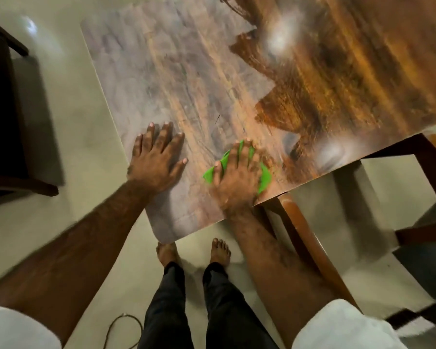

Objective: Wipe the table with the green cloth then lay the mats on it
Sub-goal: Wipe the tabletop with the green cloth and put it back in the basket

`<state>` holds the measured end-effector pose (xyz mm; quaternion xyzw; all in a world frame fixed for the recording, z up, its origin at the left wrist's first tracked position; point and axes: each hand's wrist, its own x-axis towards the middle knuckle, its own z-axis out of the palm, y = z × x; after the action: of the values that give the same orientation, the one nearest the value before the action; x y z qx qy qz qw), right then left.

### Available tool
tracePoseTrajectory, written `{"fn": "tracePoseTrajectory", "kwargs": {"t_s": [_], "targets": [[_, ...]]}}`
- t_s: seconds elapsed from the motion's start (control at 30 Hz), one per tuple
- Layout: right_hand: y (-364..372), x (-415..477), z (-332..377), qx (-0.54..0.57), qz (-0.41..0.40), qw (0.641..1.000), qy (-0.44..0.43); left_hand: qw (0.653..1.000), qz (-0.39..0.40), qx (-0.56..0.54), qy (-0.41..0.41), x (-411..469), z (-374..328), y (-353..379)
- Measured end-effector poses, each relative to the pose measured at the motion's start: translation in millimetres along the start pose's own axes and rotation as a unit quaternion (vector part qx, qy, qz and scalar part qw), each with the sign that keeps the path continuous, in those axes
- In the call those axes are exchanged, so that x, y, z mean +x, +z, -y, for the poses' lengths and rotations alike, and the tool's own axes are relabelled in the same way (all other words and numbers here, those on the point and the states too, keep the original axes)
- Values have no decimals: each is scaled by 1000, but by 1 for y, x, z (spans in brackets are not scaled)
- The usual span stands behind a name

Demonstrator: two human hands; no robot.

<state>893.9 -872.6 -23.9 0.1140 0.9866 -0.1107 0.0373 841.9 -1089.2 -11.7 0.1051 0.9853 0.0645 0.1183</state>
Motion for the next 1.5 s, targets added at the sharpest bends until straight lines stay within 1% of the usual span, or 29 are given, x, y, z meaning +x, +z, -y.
{"fn": "tracePoseTrajectory", "kwargs": {"t_s": [0.1,0.17,0.23,0.33,0.4,0.47,0.5,0.57,0.63,0.73,0.8,0.87,0.97,1.03,1.13,1.2,1.27,1.33,1.43,1.5], "targets": [[11,-35,29,14,21,995,-92,999,-36,11,32,10,6,9],[13,-43,29,11,17,995,-98,998,-53,6,43,11,6,14],[8,-31,15,-19,5,998,-62,997,-64,6,47,10,7,16],[-4,19,-29,-60,3,996,59,997,-52,1,51,12,12,14],[-16,53,-64,-49,-11,990,129,998,-46,-4,50,11,12,13],[-20,72,-83,-14,-17,987,159,998,-44,-4,53,12,12,14],[-18,74,-81,-2,-21,986,168,997,-46,-5,54,12,13,15],[-15,63,-55,-3,-29,984,178,998,-43,-7,54,13,14,15],[-6,34,-11,-10,-21,986,165,998,-33,-3,55,14,13,15],[12,-31,62,-4,-8,995,103,998,-41,-2,52,13,13,18],[22,-70,98,12,16,997,74,997,-50,1,56,12,13,18],[25,-88,106,15,20,997,67,997,-52,-1,58,12,13,18],[22,-71,66,-7,-3,998,69,997,-55,-3,55,12,14,18],[13,-38,18,-22,-24,992,122,997,-49,-6,54,13,15,18],[4,20,-46,-36,-76,970,227,997,-48,-4,53,13,15,20],[-1,45,-57,-27,-79,957,279,998,-44,-2,50,13,14,20],[-2,42,-39,-14,-78,949,306,998,-39,2,51,14,15,20],[4,14,-3,9,-77,954,291,998,-33,1,48,14,14,19],[22,-66,80,34,-20,982,185,999,-27,1,45,14,13,16],[28,-114,127,41,29,991,121,999,-22,-4,45,14,14,12]]}}
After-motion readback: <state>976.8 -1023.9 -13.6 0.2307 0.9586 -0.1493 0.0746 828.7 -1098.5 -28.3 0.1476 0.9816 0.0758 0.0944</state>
